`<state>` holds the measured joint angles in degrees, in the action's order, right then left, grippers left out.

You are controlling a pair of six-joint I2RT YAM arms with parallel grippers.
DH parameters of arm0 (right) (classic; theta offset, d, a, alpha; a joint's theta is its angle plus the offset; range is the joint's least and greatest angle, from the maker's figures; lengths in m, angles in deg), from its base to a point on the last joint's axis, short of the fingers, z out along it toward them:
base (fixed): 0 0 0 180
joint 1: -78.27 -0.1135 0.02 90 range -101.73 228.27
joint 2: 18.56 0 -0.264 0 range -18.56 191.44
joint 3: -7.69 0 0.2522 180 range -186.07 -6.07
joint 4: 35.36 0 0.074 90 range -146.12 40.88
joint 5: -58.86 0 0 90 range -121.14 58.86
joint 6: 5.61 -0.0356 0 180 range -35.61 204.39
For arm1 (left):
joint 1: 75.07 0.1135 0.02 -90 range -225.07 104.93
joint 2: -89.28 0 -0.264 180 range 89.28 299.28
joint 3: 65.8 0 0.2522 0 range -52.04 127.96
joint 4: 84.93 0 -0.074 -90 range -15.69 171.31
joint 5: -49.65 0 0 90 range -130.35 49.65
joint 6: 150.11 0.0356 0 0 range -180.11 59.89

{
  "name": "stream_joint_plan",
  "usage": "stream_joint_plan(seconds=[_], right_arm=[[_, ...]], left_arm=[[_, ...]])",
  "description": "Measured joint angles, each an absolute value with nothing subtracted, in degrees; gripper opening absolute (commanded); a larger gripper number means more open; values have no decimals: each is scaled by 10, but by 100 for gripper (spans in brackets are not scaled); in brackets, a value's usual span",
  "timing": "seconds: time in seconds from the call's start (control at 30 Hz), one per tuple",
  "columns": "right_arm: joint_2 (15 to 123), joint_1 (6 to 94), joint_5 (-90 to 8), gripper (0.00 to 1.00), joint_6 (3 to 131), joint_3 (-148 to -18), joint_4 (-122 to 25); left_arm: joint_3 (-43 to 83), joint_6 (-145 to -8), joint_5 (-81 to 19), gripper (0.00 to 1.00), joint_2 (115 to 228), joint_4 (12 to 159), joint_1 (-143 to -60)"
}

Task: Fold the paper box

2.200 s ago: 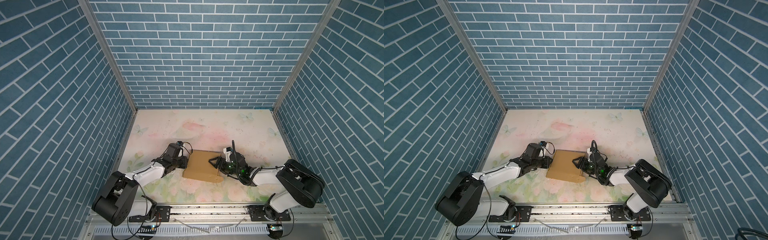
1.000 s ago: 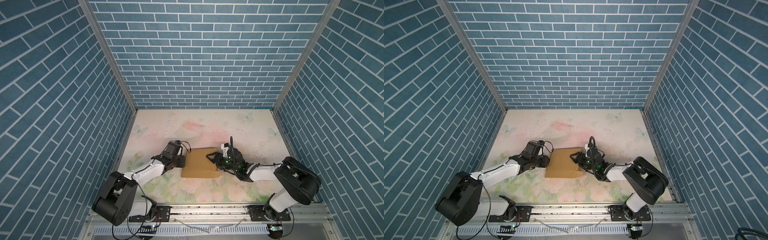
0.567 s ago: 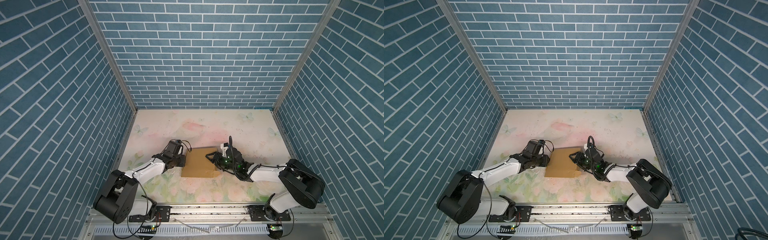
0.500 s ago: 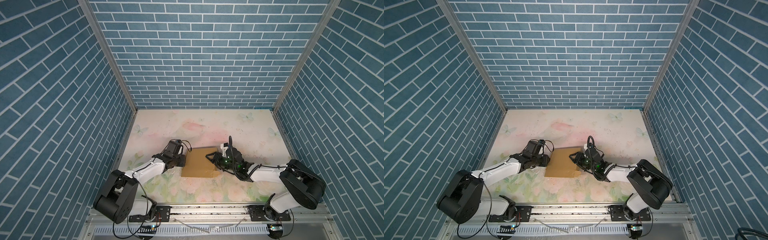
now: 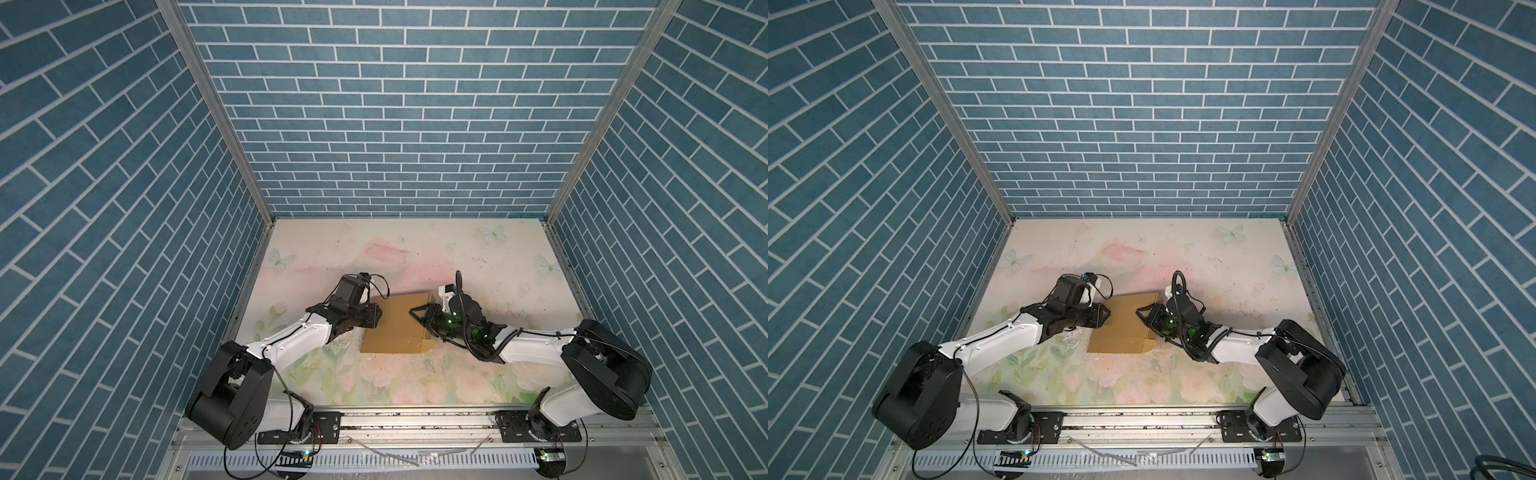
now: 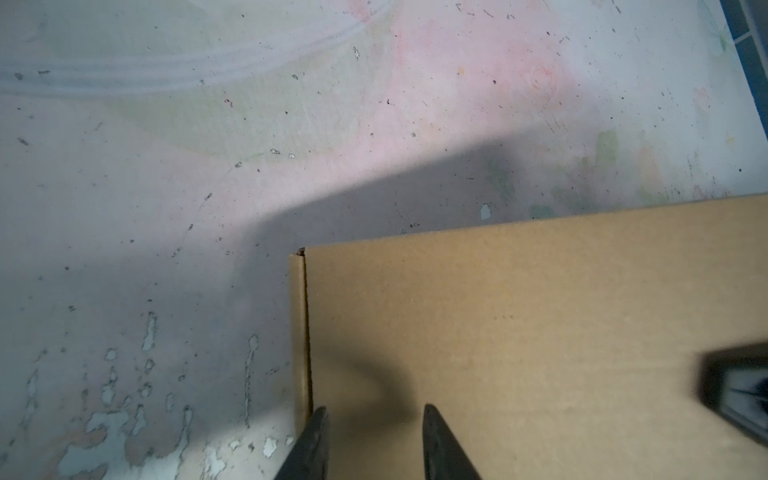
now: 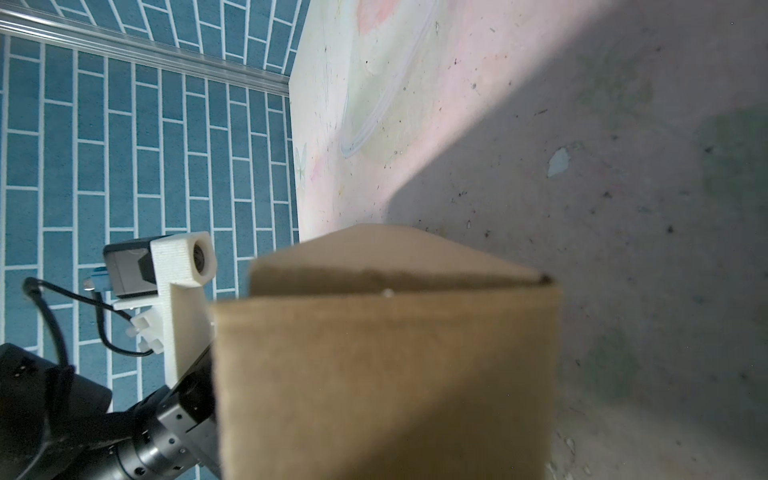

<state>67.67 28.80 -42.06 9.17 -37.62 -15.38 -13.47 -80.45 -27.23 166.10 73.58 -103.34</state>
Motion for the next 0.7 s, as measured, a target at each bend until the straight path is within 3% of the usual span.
stream_joint_plan(seconds=[0.43, 0.7], right_arm=[[676, 290, -421, 36, 99, -374, -141], [641, 327, -451, 36, 134, -367, -135]], left_arm=[[-36, -773, -303, 66, 1581, 658, -1009], [-23, -763, -290, 72, 1563, 641, -976]])
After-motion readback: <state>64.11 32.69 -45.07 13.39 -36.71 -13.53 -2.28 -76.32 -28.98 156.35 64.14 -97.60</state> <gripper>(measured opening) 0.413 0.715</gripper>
